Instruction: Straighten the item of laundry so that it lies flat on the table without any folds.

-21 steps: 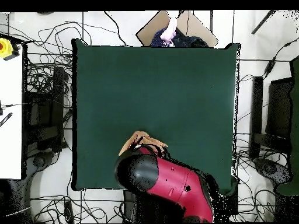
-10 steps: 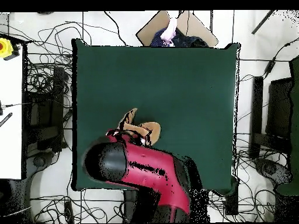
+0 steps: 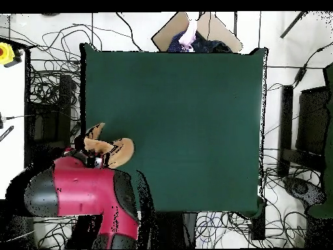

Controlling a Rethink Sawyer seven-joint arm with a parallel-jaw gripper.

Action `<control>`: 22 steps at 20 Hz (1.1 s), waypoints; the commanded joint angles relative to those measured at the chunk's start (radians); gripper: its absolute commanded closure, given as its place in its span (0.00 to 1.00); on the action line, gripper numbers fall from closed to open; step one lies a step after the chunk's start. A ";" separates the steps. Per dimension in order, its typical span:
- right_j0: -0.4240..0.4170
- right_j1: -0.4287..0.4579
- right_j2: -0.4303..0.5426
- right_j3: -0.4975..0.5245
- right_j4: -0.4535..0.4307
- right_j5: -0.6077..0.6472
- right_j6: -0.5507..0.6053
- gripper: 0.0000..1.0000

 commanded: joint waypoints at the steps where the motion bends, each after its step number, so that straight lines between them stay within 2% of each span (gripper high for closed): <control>1: 0.062 -0.003 -0.027 0.014 0.052 0.120 0.373 1.00; 4: 0.109 -0.043 -0.085 0.023 0.012 0.194 0.420 1.00; 5: 0.099 -0.042 -0.097 0.027 -0.008 0.195 0.400 1.00; 6: 0.065 -0.031 -0.095 0.047 -0.025 0.150 0.351 1.00; 9: -0.142 0.037 0.019 0.161 -0.028 -0.121 0.134 1.00; 11: -0.218 0.075 0.055 0.173 -0.073 -0.210 0.077 1.00; 15: -0.308 0.144 0.076 0.144 -0.218 -0.345 0.044 1.00; 19: -0.396 0.231 0.118 0.118 -0.338 -0.515 0.056 1.00; 22: -0.446 0.262 0.148 0.099 -0.404 -0.563 0.071 1.00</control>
